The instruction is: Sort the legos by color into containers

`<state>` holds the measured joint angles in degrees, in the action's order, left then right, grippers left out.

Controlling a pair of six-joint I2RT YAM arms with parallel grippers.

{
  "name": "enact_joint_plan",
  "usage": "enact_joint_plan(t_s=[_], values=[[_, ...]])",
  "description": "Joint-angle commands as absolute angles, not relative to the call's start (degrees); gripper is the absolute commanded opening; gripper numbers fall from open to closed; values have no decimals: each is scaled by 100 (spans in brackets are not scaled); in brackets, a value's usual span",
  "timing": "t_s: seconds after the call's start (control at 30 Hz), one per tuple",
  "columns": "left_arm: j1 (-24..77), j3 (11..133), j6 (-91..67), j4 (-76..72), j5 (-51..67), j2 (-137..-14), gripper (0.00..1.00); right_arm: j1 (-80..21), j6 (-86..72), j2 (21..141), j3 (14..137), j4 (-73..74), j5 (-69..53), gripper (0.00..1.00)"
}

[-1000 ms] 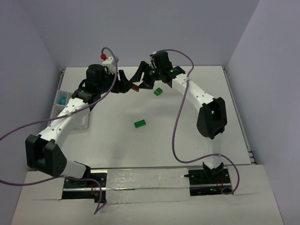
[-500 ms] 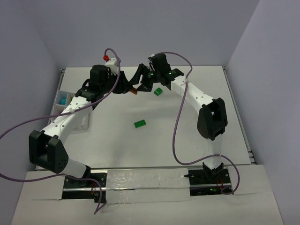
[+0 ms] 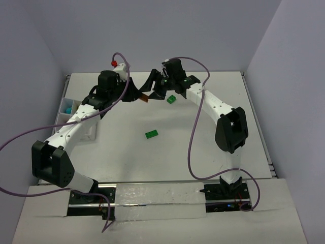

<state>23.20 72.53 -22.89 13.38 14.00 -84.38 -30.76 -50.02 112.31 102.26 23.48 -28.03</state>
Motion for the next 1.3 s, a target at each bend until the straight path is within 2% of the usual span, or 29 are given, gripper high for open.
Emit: enact_joint_plan(t_s=[0.0,0.03,0.3,0.43,0.47,0.63,0.8,0.97,1.27], values=[[2292,7384,-2233,1332,1431,-8225,0,-3171,-5000,10691,10181,2113,-3108,95],[2259,7359,-2182,1407,1471,-8142,0,-3143,-4973,10682,10173,2104,-3116,99],[1542,7205,-1189,2857,2092,-7323,0,-2804,-4548,10586,10316,2079,-3068,100],[-123,7625,447,4289,3268,-7001,0,-2709,-3589,10602,10622,2478,-3083,100],[-269,7742,620,4600,3458,-6988,0,-2707,-3357,10608,10652,2521,-3085,100],[-1840,8341,2681,6096,3779,-7185,0,-2716,-2293,10863,10833,3173,-3173,100],[-3163,8829,3652,6831,4082,-7865,0,-2709,-1735,10934,10752,3440,-3019,100],[-3683,9152,3889,6910,3945,-8433,0,-2716,-1475,10994,10696,3576,-2915,100],[-3904,9025,3711,6274,3490,-8889,0,-2714,-1173,11076,10633,3640,-2816,100]])
